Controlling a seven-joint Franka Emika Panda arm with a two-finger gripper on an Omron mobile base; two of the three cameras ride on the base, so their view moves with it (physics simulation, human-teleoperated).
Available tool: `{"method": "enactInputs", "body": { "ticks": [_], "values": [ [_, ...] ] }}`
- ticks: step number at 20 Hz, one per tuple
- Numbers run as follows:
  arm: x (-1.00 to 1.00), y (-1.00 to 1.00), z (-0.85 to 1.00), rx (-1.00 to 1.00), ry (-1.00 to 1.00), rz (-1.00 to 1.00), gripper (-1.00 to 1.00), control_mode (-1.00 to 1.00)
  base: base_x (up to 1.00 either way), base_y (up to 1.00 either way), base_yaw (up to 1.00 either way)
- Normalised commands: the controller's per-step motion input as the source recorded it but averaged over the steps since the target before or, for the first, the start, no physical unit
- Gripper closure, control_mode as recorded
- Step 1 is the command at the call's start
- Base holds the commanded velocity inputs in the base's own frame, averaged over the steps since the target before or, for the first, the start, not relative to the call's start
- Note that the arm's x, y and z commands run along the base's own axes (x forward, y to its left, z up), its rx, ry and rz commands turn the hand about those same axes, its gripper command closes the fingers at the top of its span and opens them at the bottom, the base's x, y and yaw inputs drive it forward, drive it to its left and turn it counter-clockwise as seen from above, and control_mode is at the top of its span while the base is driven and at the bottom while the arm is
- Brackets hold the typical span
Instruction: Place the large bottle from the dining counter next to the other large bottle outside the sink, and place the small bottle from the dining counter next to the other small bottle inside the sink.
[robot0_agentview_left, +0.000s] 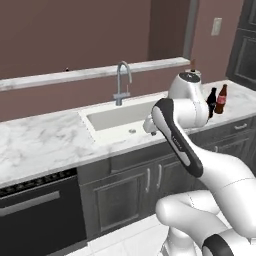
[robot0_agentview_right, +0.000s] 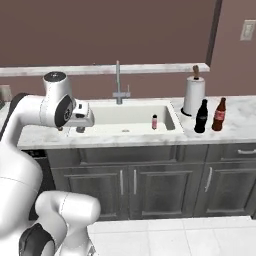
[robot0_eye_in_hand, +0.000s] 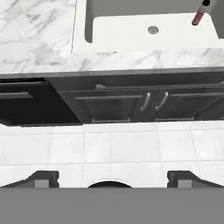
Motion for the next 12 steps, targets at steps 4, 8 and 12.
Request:
{"method": "enactInputs", "body": {
  "ticks": [4, 8, 12],
  "values": [
    [0.00, 0.00, 0.00, 0.00, 0.00, 0.00, -1.00, 1.00, -0.30, 1.00, -0.13],
    [0.00, 0.00, 0.00, 0.00, 0.00, 0.00, -1.00, 1.00, -0.30, 1.00, -0.15],
    [0.00, 0.00, 0.00, 0.00, 0.00, 0.00, -1.00, 1.00, -0.07, 1.00, -0.20]
  ]
}}
